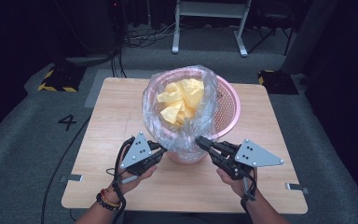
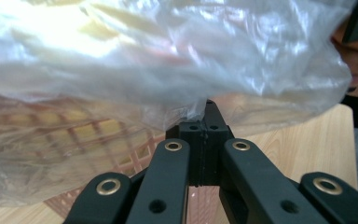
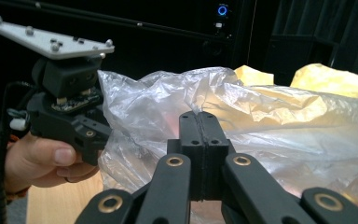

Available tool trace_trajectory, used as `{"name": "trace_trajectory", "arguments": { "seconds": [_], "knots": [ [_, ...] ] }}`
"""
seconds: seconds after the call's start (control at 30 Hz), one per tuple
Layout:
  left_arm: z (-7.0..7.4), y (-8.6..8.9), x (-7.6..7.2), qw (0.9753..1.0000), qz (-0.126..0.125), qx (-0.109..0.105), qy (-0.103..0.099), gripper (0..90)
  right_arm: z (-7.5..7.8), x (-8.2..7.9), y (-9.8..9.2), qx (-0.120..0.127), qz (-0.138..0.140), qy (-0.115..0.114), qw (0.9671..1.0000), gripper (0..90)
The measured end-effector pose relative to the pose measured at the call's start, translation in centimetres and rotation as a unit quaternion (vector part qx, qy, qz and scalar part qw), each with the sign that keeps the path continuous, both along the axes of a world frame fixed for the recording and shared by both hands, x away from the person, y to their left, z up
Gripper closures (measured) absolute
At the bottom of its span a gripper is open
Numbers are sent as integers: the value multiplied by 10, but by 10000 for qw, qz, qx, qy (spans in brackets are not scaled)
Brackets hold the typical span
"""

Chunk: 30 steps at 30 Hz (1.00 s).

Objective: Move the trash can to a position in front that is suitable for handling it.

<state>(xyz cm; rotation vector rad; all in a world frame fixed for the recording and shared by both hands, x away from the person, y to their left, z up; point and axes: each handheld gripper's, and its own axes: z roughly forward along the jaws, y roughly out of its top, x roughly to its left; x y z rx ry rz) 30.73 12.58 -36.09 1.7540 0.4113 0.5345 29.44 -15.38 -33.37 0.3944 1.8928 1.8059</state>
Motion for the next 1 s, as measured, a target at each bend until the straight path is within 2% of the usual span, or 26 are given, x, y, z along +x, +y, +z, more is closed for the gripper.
{"name": "trace_trajectory", "arguments": {
  "seconds": [0.17,0.2,0.23,0.27,0.33,0.47,0.5,0.53,0.63,0.73,0.8,0.87,0.93,1.0],
  "knots": [
    [3,-1,-3,9999,-138,-59,34,878,0,-3,7,-165,33,-182,9997,900],
    [4,-1,-3,9997,-240,-100,50,754,0,-2,7,-209,-103,-342,9991,900],
    [4,-1,-4,9991,-353,-207,87,754,0,-2,7,-209,-103,-342,9991,900],
    [5,-1,-5,9985,-458,-288,108,699,-1,-1,7,-200,-120,-391,9990,900],
    [8,-2,-7,9966,-683,-406,229,527,-3,-1,7,-199,-150,-537,9982,900],
    [12,-9,-12,9933,-969,-489,406,355,-7,-5,12,-297,-318,-946,9946,900],
    [12,-10,-13,9932,-958,-488,439,329,-8,-5,13,-303,-317,-980,9942,900],
    [13,-12,-14,9939,-899,-470,440,328,-8,-5,13,-289,-287,-961,9945,900],
    [13,-13,-14,9924,-920,-558,589,329,-9,-4,11,-211,-177,-951,9951,900],
    [14,-11,-14,9932,-760,-583,662,458,-12,-4,9,-171,-53,-993,9949,895],
    [14,-10,-14,9937,-620,-610,703,567,-14,-7,10,-214,-78,-1103,9936,866],
    [14,-9,-13,9938,-583,-613,718,652,-14,-10,11,-274,-106,-1174,9927,849],
    [14,-8,-13,9944,-529,-584,707,732,-15,-12,10,-265,-59,-1132,9932,852],
    [12,-7,-12,9941,-572,-608,689,723,-18,-12,10,-336,62,-950,9949,894]
  ]
}}
